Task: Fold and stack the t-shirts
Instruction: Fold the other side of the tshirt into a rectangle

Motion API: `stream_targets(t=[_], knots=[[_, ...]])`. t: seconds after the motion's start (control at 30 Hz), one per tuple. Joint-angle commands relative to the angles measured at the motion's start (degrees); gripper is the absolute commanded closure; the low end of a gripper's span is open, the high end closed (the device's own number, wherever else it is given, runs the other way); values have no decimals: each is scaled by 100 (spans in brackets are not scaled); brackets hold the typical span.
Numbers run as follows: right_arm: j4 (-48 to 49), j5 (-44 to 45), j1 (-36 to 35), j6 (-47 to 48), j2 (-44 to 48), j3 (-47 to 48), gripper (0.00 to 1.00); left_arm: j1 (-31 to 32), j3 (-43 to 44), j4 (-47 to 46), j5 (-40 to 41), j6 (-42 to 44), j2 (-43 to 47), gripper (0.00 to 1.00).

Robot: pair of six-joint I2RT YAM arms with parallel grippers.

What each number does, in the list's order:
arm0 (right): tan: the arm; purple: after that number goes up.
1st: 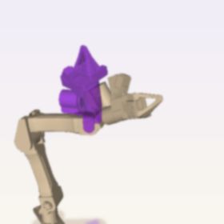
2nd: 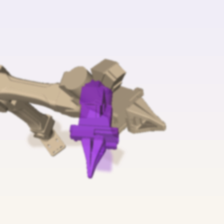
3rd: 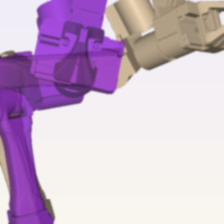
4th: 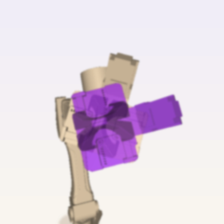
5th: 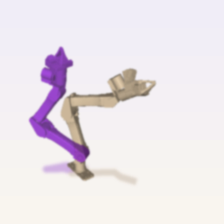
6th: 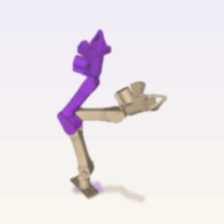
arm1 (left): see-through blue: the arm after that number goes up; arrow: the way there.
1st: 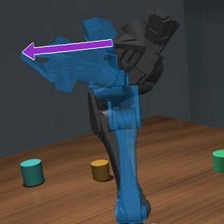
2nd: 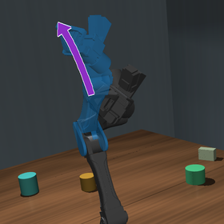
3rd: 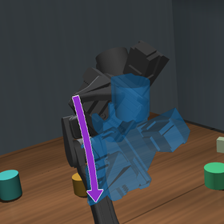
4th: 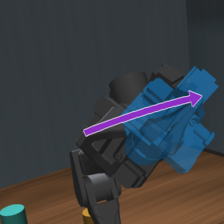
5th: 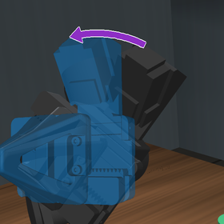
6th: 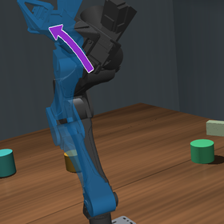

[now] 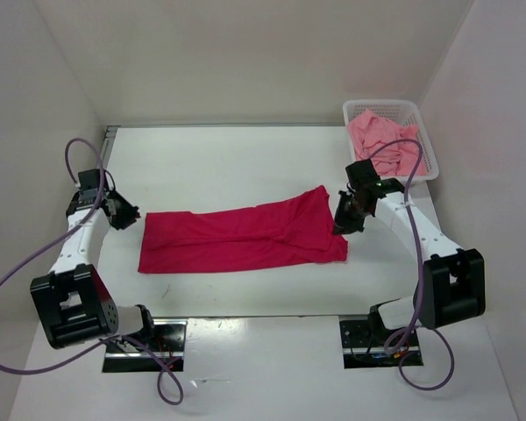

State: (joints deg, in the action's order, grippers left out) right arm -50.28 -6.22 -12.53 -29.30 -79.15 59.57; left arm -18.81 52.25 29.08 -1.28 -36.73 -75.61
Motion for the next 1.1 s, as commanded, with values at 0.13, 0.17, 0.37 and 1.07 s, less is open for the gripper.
stream_targets(t=[0.13,0.17,0.37,1.07], knots=[[1503,-433,-722,-189,-652,685,100,1115,504,-781,-496,-396,-583,78],[1730,-381,-828,-190,-967,809,100,1351,506,-781,-496,-327,-699,78],[2014,-90,-1356,-67,-1892,1636,89,1705,50,-1045,-768,-273,-1174,78],[1812,-90,-1735,170,-2404,962,89,791,-962,-1071,-1919,-431,-1359,77]])
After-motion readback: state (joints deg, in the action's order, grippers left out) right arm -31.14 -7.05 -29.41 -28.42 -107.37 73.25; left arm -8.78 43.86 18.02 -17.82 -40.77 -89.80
